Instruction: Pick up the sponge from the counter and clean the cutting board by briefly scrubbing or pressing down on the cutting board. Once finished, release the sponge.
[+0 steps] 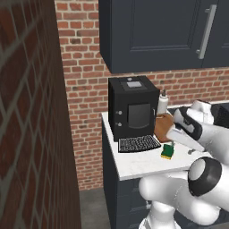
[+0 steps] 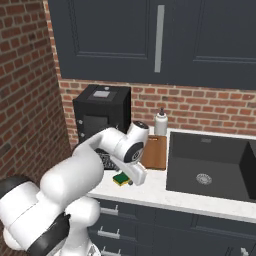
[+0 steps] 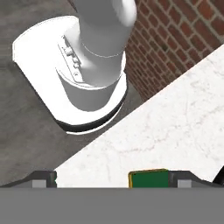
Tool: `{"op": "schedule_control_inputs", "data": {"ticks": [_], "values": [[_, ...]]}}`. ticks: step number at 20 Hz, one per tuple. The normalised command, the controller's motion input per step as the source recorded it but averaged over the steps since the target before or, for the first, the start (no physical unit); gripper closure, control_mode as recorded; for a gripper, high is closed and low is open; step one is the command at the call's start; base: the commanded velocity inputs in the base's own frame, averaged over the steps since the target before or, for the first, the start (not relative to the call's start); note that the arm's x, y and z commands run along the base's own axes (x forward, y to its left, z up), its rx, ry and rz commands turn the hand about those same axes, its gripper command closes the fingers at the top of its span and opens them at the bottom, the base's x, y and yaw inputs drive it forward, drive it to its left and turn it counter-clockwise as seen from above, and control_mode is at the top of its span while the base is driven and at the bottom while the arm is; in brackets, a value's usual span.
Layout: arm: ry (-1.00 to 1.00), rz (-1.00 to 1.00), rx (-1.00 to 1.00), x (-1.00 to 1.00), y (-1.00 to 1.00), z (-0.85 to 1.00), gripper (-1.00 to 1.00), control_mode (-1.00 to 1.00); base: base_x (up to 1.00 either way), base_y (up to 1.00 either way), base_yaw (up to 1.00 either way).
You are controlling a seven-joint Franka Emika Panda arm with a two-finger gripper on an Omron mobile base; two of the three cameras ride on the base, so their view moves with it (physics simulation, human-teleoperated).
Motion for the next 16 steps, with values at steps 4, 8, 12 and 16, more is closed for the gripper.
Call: {"op": "schedule_control_inputs", "data": {"ticks": [4, 8, 12, 16], "values": [[0.00, 0.24, -0.03, -0.45, 0.00, 1.00, -1.00, -1.00, 0.00, 0.00, 0.00], [-0.01, 0.26, -0.02, -0.66, 0.05, 1.00, -1.00, -1.00, 0.00, 0.00, 0.00], [-0.03, 0.24, 0.00, -0.86, 0.19, 1.00, -1.00, -1.00, 0.00, 0.00, 0.00], [-0.02, 0.24, 0.00, -0.86, 0.15, 1.00, -1.00, -1.00, 0.00, 0.00, 0.00]]}}
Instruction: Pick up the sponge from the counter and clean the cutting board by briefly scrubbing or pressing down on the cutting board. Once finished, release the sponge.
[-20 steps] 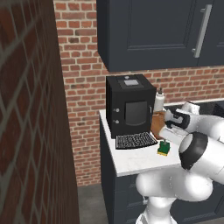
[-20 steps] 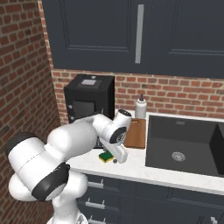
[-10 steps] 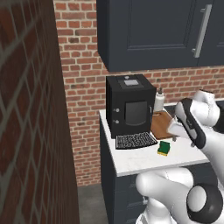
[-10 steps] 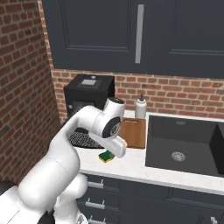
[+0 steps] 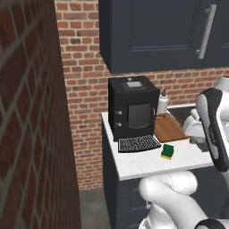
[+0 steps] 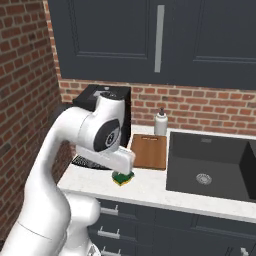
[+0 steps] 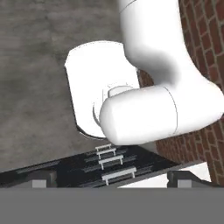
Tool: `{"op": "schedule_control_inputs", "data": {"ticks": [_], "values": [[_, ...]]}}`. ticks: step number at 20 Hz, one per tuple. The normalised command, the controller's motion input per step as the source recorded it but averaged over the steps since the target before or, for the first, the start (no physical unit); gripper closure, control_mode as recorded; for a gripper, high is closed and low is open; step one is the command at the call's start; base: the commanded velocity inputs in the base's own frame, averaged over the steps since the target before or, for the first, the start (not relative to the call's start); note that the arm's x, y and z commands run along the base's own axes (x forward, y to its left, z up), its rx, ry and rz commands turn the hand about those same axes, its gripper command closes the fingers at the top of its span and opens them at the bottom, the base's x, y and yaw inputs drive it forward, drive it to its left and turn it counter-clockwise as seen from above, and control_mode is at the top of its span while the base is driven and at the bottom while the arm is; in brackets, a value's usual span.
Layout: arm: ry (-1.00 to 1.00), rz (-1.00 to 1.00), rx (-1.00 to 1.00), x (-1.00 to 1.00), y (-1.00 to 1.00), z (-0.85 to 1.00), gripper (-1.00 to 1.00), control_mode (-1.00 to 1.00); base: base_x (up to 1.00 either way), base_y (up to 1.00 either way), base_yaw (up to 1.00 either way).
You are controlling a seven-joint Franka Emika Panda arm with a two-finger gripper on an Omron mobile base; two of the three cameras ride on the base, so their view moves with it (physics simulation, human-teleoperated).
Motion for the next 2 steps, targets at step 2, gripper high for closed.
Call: {"op": "schedule_control_inputs", "data": {"ticks": [2], "values": [[-0.02, 0.24, 0.00, -0.82, 0.19, 1.00, -1.00, -1.00, 0.00, 0.00, 0.00]]}}
